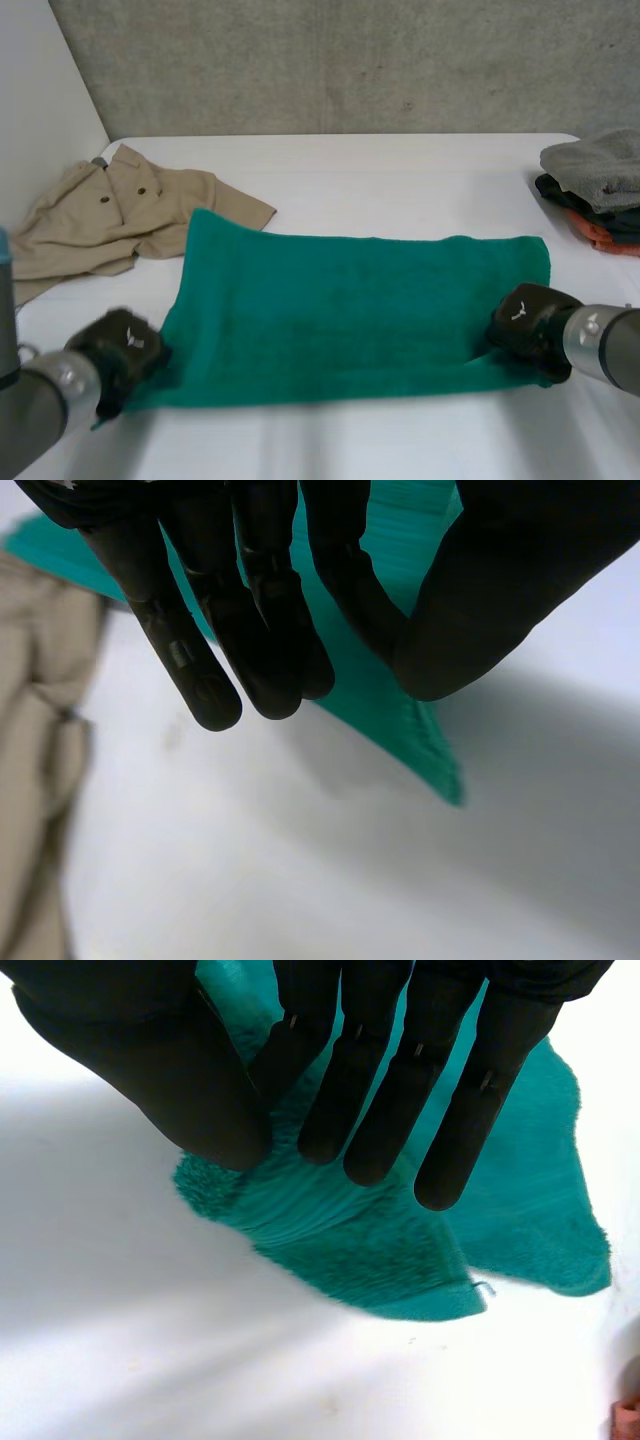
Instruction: Fold the laundry.
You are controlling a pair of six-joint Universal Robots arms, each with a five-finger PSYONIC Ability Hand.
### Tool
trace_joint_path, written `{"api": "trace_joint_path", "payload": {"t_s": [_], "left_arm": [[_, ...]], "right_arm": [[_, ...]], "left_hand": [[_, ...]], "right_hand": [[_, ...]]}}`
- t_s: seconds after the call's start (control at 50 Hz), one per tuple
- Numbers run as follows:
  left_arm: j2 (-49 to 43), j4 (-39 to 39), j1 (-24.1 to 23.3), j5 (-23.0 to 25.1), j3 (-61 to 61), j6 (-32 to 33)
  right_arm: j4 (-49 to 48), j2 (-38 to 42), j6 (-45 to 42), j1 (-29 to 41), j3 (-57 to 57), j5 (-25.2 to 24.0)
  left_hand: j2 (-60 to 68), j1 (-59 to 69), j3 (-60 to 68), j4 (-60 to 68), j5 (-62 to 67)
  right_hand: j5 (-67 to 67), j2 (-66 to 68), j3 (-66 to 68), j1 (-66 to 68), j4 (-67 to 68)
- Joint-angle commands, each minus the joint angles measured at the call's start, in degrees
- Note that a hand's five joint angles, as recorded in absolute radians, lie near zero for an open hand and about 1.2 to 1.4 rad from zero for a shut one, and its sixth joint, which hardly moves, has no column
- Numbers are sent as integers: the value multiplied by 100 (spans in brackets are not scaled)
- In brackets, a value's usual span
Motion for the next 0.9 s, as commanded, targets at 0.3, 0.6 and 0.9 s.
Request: {"api": "trace_joint_path", "payload": {"t_s": [0.3,0.6,0.9], "left_arm": [[-1728,4999,-80,-672,5071,-1923],[-1367,3954,61,-253,3089,-2654],[-2035,4420,-615,-120,2618,-3471]], "right_arm": [[-5195,465,2878,204,-3160,435],[-3908,429,2800,283,-2318,-330],[-3688,-861,2334,573,-1148,-1770]], "left_hand": [[1145,1331,1189,1132,1365],[1145,1331,1189,1132,1365],[-5380,-5194,-5335,-5393,-5160]], "right_hand": [[1162,1237,1171,1560,1129],[1162,1237,1171,1560,1129],[1162,1237,1171,1560,1129]]}}
